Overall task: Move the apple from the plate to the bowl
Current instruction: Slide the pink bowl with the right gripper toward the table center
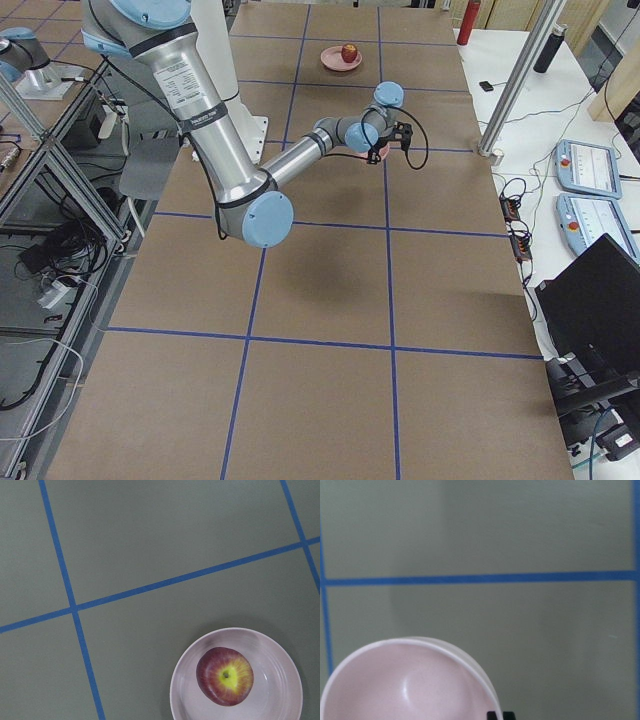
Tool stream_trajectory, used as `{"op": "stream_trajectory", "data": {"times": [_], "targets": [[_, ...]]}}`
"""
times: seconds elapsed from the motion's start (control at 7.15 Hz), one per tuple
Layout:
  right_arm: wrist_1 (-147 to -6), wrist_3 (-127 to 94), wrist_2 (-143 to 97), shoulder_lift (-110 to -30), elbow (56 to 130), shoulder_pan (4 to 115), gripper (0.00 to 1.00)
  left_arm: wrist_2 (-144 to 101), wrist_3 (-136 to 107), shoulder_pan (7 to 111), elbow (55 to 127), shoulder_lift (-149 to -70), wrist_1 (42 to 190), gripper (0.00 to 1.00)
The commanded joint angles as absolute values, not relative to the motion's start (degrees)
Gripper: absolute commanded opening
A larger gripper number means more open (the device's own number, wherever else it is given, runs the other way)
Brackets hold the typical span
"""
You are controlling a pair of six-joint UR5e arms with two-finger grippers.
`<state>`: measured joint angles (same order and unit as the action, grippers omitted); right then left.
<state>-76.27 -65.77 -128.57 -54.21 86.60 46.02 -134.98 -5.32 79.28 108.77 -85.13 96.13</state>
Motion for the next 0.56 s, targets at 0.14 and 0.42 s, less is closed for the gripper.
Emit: {"op": "stream_trajectory", "data": {"times": [0.14, 0.42], "targets": [[-67.6, -75.4, -122.2, -43.6, 72.4, 40.4, 0.0, -135.0, -5.3, 79.1, 108.7, -85.3, 96.2, 0.98], [-67.7, -75.4, -121.1, -43.1, 71.6, 39.3, 0.0, -135.3, -5.4, 78.9, 108.9, -85.3, 96.2, 0.98]]}}
